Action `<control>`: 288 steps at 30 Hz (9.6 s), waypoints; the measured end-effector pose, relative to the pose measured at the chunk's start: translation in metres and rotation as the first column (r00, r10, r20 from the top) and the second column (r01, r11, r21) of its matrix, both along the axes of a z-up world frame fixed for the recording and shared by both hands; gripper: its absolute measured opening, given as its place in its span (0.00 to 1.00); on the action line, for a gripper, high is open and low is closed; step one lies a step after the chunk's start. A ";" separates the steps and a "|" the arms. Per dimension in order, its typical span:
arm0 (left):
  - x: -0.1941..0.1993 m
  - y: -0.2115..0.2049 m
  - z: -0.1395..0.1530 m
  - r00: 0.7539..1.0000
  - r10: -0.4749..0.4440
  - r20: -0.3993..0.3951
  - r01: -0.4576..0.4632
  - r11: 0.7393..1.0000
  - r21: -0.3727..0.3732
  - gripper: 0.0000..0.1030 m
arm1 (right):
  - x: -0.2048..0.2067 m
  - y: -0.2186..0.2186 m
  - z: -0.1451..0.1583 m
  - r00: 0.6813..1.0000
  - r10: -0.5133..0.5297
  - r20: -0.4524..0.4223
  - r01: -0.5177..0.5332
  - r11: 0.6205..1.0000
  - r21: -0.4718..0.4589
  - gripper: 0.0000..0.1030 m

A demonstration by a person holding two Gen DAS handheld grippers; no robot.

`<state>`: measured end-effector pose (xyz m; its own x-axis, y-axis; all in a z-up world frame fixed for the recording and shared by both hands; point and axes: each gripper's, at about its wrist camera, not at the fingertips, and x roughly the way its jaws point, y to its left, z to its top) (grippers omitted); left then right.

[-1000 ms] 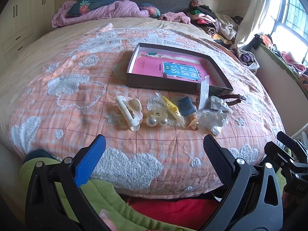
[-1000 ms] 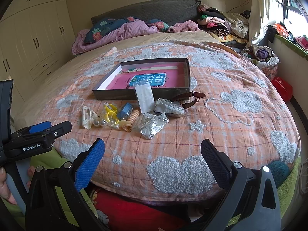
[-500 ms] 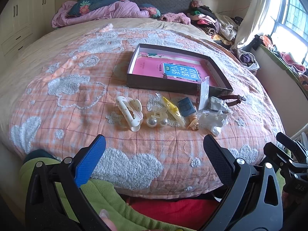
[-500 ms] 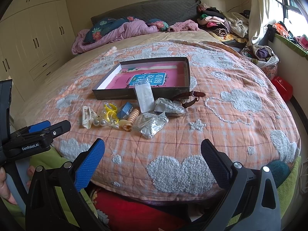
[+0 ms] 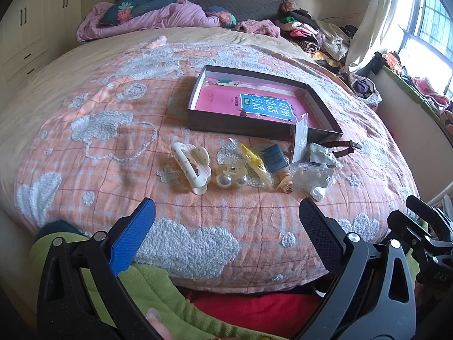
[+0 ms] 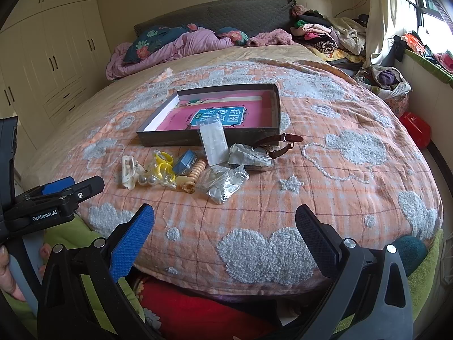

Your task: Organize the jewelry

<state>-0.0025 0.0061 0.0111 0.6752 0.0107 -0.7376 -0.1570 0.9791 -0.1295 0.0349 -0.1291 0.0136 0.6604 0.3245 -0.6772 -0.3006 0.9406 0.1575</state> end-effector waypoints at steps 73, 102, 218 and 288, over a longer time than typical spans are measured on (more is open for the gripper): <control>0.095 0.077 -0.086 0.986 0.058 -0.154 -0.081 0.985 -0.155 0.63 | 0.109 0.037 -0.073 0.979 0.088 -0.186 -0.077 0.995 0.067 0.36; 0.128 0.071 -0.037 1.000 -0.021 -0.024 0.018 0.996 -0.092 0.40 | 0.133 0.015 -0.012 0.995 0.097 0.003 -0.097 0.984 0.147 0.21; 0.083 0.032 -0.010 0.996 -0.086 -0.016 0.085 0.995 -0.043 0.91 | 0.094 -0.038 0.019 0.999 -0.003 0.037 -0.003 0.985 0.171 0.93; 0.190 -0.045 -0.051 0.926 -0.376 -0.028 0.358 0.901 -0.243 0.14 | 0.165 -0.009 -0.098 0.981 -0.003 -0.195 0.029 0.991 0.134 0.81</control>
<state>0.1873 -0.0389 -0.0403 0.5434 -0.4031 -0.7364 0.1904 0.9135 -0.3596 0.1998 -0.1381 -0.0844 0.5267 0.4122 -0.7434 -0.2367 0.9111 0.3375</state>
